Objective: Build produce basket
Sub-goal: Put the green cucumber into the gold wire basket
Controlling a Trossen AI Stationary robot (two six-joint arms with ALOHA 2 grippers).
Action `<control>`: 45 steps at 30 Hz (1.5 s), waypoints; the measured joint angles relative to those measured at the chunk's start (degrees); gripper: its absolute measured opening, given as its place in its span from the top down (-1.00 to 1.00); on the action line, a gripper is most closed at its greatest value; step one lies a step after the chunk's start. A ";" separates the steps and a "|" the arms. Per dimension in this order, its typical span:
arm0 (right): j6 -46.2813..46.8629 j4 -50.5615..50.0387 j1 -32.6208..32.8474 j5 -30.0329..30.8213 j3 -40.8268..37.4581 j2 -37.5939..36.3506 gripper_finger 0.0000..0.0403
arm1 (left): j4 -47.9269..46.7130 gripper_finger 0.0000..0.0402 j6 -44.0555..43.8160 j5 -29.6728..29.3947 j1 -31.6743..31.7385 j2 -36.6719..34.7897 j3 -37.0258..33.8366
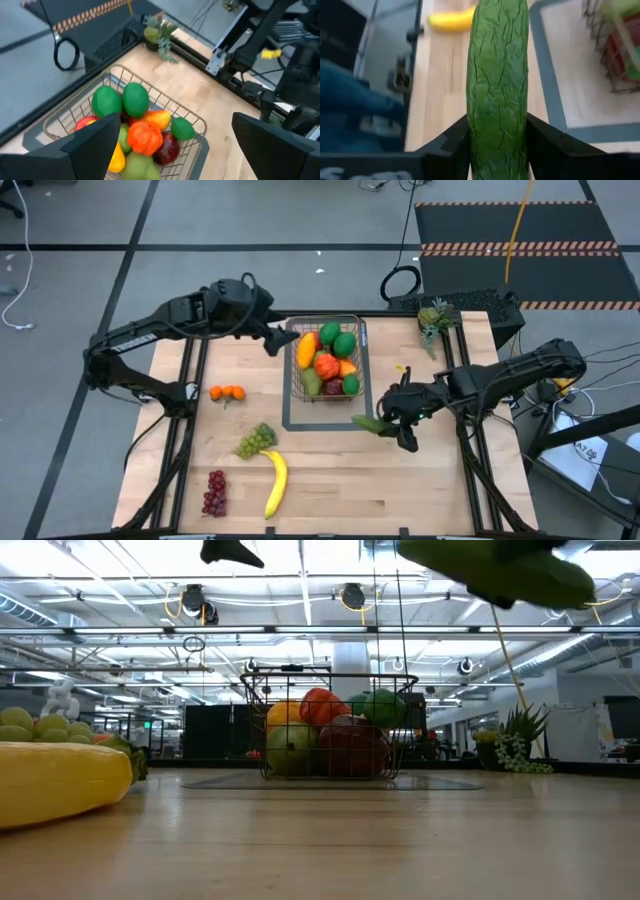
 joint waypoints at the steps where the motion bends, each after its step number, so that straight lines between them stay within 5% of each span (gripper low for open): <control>1: 1.46 0.06 0.28 0.98 0.97 0.07 0.27 | -0.38 -0.90 0.26 0.00 0.00 -0.68 0.00; 6: 5.12 3.30 0.90 5.24 4.92 0.31 0.28 | -3.91 -0.90 0.33 -0.56 0.00 -4.08 0.00; 17: 7.71 26.71 0.90 16.47 5.91 0.29 0.28 | -6.54 -0.90 -3.36 -0.61 -1.31 -8.99 0.00; 31: 1.31 53.50 0.88 29.86 5.91 0.31 0.28 | -6.50 -0.90 -2.80 -0.63 -3.89 -9.46 0.00; 45: -12.80 70.92 -1.25 30.18 5.91 0.27 0.28 | -6.45 -0.90 -2.68 -0.63 -3.89 -9.48 0.00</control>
